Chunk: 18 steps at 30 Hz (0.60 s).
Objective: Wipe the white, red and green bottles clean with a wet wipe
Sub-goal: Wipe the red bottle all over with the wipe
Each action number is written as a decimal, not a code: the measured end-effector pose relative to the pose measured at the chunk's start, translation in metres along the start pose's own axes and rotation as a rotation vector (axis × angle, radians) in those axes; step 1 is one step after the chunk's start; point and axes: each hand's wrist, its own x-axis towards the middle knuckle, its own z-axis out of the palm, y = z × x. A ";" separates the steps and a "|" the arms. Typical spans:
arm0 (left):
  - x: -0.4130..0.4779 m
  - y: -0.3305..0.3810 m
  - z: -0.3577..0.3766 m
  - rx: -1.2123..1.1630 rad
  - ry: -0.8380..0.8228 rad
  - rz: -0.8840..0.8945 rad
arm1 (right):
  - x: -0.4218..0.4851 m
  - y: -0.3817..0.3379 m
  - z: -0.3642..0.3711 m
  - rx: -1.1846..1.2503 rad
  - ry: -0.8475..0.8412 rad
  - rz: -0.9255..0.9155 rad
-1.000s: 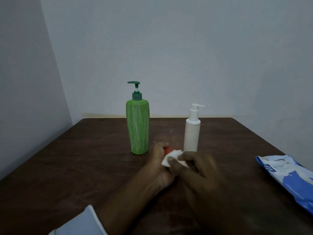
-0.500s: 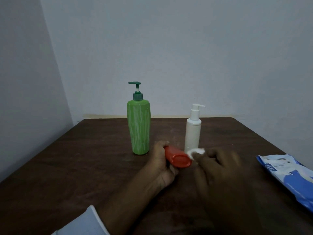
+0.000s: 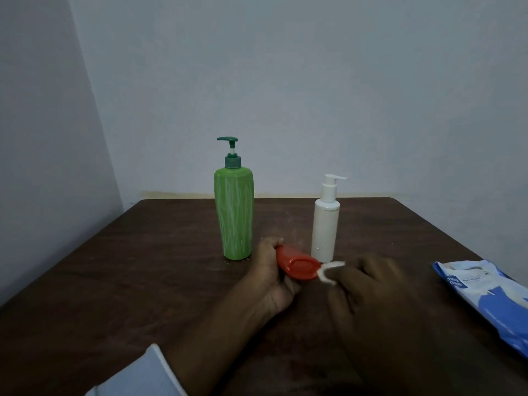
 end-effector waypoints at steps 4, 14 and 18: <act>0.002 -0.002 -0.002 0.051 -0.016 -0.001 | 0.000 -0.009 -0.004 0.113 0.119 -0.057; 0.002 -0.004 -0.003 0.193 0.030 0.082 | 0.004 -0.001 -0.020 0.162 -0.053 -0.207; 0.002 -0.009 -0.005 0.305 -0.039 0.095 | 0.004 -0.015 -0.013 0.158 0.125 -0.144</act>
